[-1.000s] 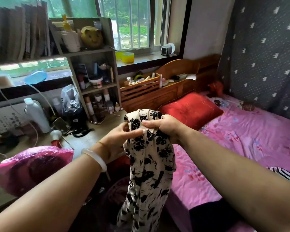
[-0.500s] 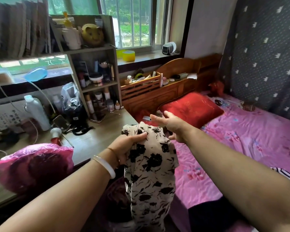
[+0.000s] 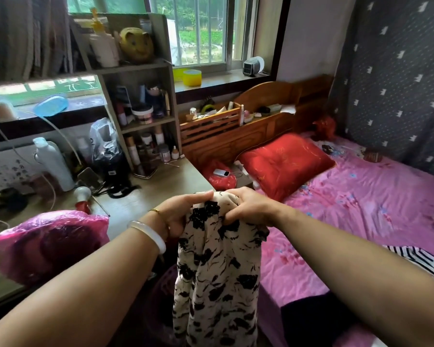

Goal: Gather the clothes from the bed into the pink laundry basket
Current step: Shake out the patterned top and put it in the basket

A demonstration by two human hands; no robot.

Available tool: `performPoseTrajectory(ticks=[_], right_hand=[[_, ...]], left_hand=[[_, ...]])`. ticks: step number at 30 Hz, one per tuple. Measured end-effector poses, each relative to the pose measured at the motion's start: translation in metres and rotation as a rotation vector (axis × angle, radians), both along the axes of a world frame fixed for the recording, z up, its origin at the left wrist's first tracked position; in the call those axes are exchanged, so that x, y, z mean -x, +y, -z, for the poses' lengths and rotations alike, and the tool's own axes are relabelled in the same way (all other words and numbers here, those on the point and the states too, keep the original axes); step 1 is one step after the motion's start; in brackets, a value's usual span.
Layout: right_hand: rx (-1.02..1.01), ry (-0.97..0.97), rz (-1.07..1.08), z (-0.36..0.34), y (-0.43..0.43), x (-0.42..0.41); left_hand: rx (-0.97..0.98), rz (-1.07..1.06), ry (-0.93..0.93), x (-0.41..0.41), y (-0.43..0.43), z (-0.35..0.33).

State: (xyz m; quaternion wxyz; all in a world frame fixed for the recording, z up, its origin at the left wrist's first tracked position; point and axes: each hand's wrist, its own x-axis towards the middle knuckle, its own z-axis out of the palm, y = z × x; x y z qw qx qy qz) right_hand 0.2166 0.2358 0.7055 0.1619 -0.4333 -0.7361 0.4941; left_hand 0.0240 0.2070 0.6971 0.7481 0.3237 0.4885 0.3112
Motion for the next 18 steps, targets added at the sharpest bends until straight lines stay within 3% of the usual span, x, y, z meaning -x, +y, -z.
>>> performPoseTrajectory(ticks=[4,7,11,15,18], right_hand=[[-0.058,-0.136,0.027,-0.003,0.004,0.004],[-0.178,-0.303,-0.081,-0.005,-0.001,0.017],[-0.237,-0.258,-0.130,-0.004,-0.003,0.025],[-0.306,-0.365,-0.099,0.010,-0.007,0.021],[-0.399,-0.432,0.008,0.018,-0.004,0.024]], left_hand=[[-0.052,-0.043,0.054,0.005,-0.003,0.008],[-0.029,-0.090,0.071,-0.001,0.001,0.010],[-0.024,-0.077,0.014,-0.006,0.002,0.005],[0.038,0.021,0.059,-0.002,-0.003,0.010],[-0.046,-0.052,0.095,-0.003,0.000,0.018]])
